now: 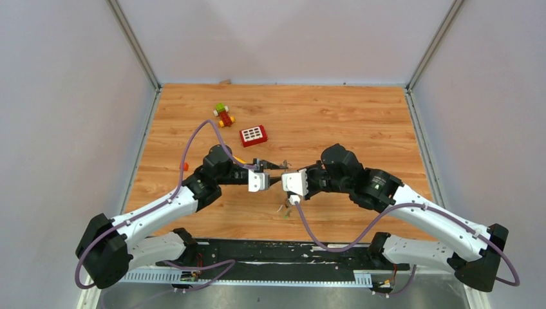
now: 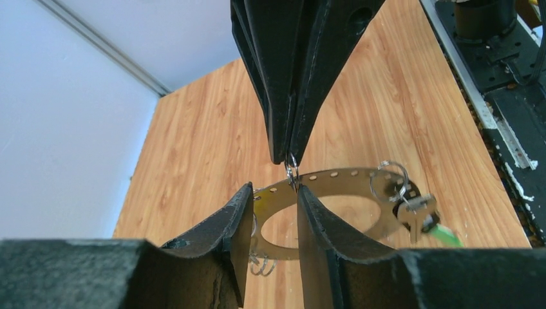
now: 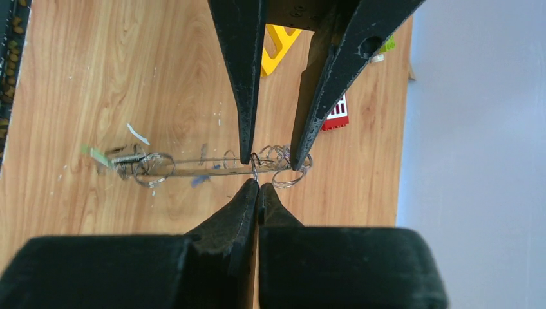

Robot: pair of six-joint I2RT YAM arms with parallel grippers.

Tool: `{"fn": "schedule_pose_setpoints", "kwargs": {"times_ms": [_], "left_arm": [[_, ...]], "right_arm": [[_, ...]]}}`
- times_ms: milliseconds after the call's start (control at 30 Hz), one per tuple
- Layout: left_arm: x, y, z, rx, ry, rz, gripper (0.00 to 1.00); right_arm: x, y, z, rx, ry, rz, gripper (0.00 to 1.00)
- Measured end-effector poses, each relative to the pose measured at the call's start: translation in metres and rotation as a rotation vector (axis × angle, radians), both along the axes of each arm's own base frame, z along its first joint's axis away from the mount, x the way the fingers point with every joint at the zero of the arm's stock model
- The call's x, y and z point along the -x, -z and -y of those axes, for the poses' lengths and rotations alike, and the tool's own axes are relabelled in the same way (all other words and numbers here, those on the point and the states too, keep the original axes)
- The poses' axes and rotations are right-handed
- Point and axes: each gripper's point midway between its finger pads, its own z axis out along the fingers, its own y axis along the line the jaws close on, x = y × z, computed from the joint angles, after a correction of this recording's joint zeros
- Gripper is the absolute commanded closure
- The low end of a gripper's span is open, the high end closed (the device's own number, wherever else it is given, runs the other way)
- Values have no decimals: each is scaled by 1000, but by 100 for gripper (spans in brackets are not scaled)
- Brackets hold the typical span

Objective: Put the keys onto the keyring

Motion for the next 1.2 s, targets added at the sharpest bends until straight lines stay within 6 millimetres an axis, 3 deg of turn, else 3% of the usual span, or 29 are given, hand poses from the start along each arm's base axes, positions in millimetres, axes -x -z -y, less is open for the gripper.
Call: {"fn": "schedule_pose_setpoints", "kwargs": {"times_ms": [200,433,600,933,1067,1200], "left_arm": [[1,-4,0,27,-4,-17,73],[4,-7,1,46,7,-33,75],[6,-9,2,56,13,-47,86],[4,-8,5,62,11,-73,87],[4,-8,5,62,11,-78,100],[4,-7,5,62,8,-87,100]], "right_arm": [[-2,-1,-1,-15,35,-81,100],[-7,0,-2,-33,72,-141,100],[-6,2,-3,-32,81,-167,100],[-7,2,0,-36,99,-196,100],[-7,2,0,-40,99,-209,100],[-6,4,1,-40,102,-223,99]]}}
